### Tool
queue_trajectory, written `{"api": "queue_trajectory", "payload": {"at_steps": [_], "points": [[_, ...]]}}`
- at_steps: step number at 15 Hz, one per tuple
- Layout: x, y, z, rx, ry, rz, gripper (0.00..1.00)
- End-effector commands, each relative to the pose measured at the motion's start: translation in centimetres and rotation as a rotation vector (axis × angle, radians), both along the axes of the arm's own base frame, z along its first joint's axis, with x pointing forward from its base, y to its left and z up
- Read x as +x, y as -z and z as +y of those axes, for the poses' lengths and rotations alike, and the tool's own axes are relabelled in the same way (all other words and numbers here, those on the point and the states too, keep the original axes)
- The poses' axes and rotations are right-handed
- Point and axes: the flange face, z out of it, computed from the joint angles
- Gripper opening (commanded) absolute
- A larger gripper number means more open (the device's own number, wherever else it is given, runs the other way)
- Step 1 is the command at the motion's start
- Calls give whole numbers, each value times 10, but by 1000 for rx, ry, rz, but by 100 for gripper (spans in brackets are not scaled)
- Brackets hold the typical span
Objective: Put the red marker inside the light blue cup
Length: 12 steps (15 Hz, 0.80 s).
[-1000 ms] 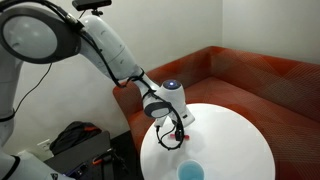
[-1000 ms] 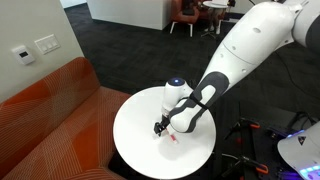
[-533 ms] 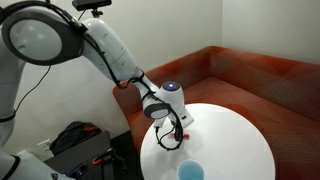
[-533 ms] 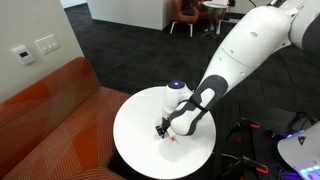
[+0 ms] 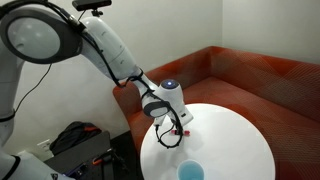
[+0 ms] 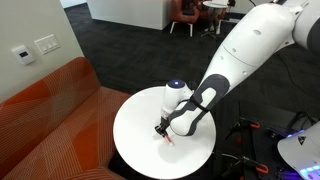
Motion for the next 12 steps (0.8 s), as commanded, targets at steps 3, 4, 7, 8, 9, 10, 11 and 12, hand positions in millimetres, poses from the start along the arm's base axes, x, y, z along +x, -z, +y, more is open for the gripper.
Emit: {"api": "queue_trajectory", "payload": {"at_steps": [3,4,7,8,9,10,11,12], "points": [[-6,-29,-2,24,17,19,5],[-6,-36,-3,29,13,20,5],[-3,-57,-6,35,10,39,5],[-2,-66,-8,35,13,48,5],[0,-75,-9,41,6,57,5],[2,-84,-12,46,8,69,5],[3,-93,-14,46,4,78,5],[4,-103,-15,52,-3,87,5]]}}
